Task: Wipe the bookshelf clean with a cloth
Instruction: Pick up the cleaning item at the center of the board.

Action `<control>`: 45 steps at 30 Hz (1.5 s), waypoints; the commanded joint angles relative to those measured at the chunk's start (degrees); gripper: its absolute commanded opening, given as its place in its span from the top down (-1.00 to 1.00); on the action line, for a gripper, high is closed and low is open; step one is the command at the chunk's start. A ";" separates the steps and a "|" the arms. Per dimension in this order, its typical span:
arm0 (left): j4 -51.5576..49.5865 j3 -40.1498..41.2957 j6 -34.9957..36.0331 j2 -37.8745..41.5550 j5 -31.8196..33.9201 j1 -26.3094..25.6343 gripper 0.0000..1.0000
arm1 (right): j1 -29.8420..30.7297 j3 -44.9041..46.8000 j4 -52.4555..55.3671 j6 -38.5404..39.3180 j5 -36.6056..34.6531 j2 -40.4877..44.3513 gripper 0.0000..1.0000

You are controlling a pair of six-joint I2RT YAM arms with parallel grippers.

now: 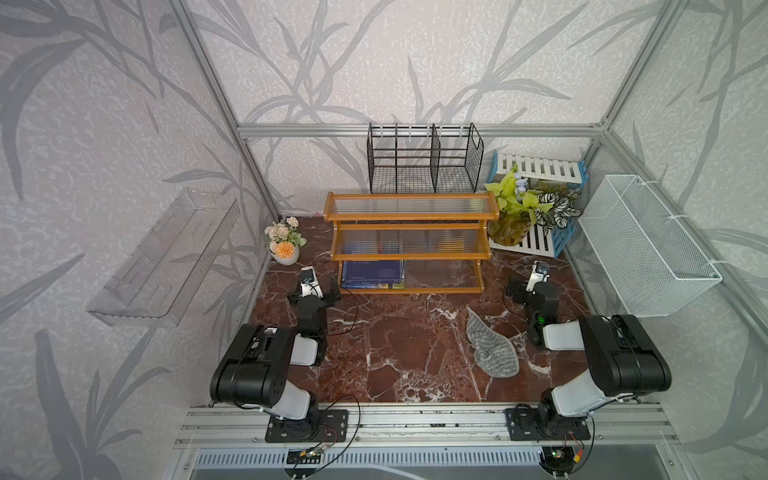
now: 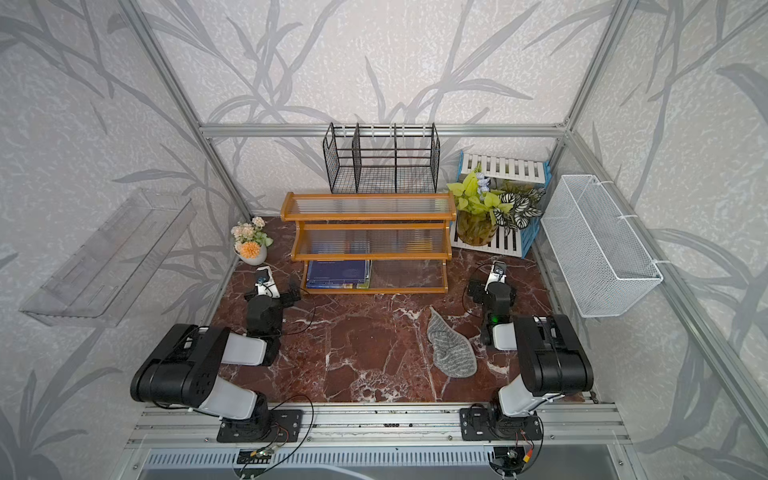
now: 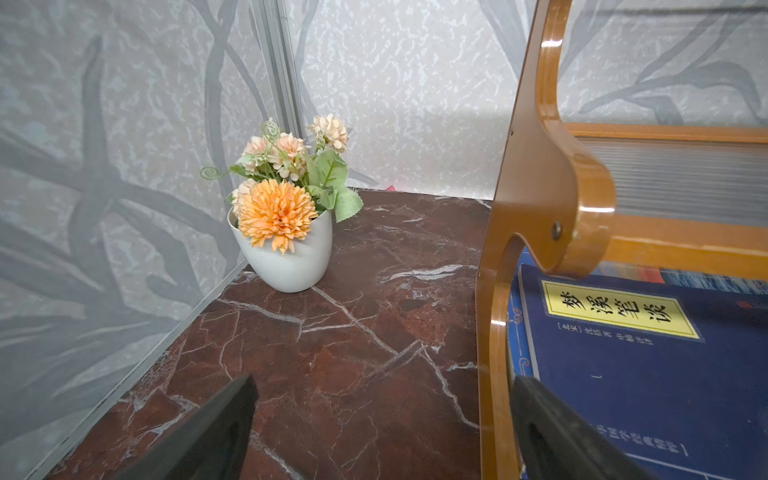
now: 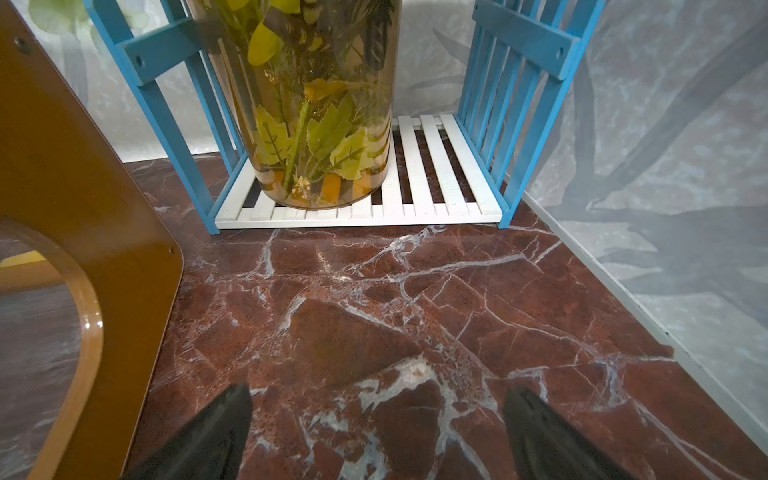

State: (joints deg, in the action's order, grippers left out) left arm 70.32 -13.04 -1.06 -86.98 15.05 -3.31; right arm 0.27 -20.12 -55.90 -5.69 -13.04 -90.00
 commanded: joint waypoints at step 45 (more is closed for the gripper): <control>-51.70 -9.02 -20.22 26.63 -7.44 -1.17 -1.00 | 14.36 -17.54 76.80 -22.80 7.27 31.40 -0.98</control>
State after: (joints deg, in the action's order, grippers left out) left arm 26.06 -21.28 -15.66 -61.87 12.73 -3.88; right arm 9.41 -36.23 4.86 -22.41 -6.24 -60.07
